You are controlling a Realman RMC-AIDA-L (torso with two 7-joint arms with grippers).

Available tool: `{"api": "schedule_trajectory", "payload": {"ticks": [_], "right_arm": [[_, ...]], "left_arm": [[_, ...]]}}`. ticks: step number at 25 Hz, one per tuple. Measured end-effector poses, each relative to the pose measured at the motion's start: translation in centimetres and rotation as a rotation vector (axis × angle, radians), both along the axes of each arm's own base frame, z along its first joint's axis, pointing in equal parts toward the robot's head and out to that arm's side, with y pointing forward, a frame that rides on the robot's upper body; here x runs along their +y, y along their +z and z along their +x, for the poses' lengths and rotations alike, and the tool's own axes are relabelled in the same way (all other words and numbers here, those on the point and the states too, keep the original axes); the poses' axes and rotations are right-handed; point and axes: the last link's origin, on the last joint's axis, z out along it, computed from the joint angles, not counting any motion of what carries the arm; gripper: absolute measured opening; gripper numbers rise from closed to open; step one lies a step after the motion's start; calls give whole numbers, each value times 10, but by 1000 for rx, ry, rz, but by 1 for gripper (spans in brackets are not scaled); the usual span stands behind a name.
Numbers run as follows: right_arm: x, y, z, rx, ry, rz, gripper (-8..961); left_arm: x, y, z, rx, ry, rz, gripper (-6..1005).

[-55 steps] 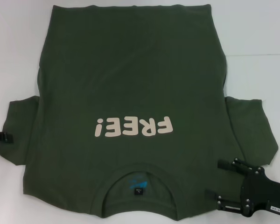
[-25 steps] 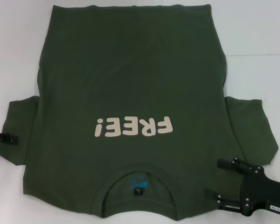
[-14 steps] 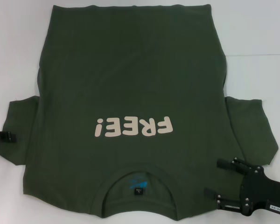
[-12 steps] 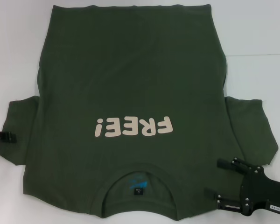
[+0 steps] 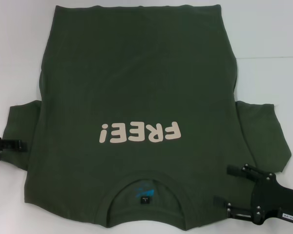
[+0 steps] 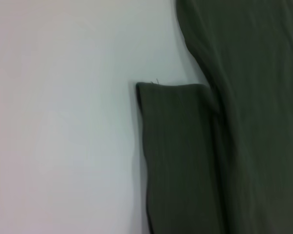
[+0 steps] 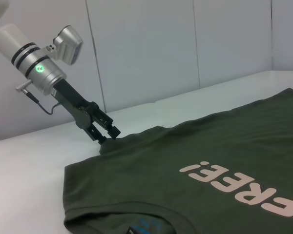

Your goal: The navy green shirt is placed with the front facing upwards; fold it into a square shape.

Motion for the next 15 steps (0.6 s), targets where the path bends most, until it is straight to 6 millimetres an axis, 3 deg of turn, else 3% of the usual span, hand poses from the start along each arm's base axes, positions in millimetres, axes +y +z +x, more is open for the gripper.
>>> {"api": "schedule_trajectory", "payload": {"ticks": [13,15], "right_arm": [[1,0,0,-3,-1,1,924],[1,0,0,-3,-2,1,924]], "left_arm": [[1,-3,3,-4,16,-9,901],[1,-4,3,-6,20,-12,832]]}}
